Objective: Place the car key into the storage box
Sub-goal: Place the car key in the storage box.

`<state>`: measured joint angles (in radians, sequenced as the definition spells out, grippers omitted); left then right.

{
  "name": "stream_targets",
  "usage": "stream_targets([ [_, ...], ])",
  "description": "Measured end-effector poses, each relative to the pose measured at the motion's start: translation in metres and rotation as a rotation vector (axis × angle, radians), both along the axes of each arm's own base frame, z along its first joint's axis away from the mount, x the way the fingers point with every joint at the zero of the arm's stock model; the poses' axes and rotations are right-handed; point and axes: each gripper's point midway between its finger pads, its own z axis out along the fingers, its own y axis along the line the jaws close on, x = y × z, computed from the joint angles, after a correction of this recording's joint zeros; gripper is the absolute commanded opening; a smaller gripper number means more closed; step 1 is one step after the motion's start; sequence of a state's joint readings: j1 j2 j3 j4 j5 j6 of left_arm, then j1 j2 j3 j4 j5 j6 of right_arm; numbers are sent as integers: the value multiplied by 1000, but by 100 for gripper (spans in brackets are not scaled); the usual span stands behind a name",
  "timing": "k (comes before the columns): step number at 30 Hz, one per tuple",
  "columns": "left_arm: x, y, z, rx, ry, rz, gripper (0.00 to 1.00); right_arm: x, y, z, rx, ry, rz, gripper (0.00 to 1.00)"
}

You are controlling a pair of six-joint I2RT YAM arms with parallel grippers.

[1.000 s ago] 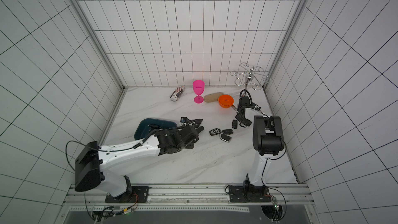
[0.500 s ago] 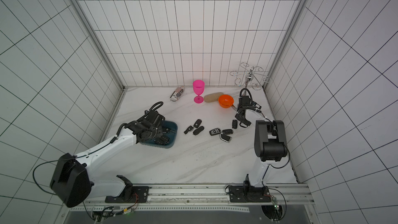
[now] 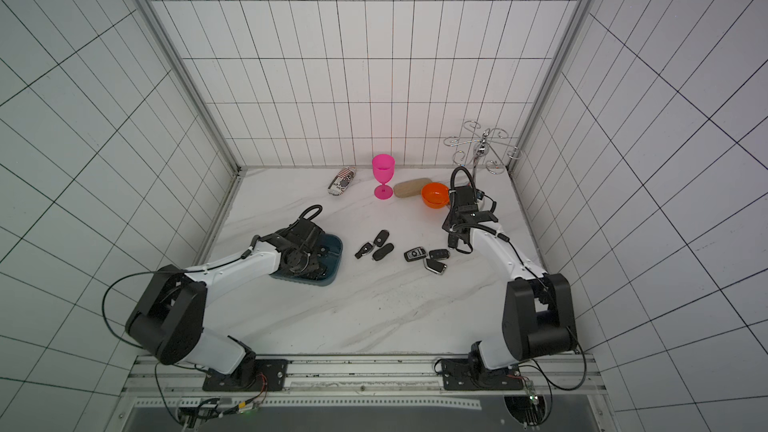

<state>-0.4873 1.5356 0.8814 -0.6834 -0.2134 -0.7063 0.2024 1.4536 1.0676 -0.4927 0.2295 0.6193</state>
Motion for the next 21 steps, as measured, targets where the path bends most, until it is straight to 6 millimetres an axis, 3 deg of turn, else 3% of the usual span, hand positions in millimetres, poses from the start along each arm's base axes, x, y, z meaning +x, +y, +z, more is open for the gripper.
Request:
stream_targets([
  [10,10,-9,-4,-53,-19,-3,18,-37,48,45,61,-58,183,32],
  [15,9,-15,-1,-83,-19,-23,48,-52,63,61,109,-78,277,32],
  [21,4,-17,21,-115,-44,-51,62,-69,94,58,159,-38,428,32],
])
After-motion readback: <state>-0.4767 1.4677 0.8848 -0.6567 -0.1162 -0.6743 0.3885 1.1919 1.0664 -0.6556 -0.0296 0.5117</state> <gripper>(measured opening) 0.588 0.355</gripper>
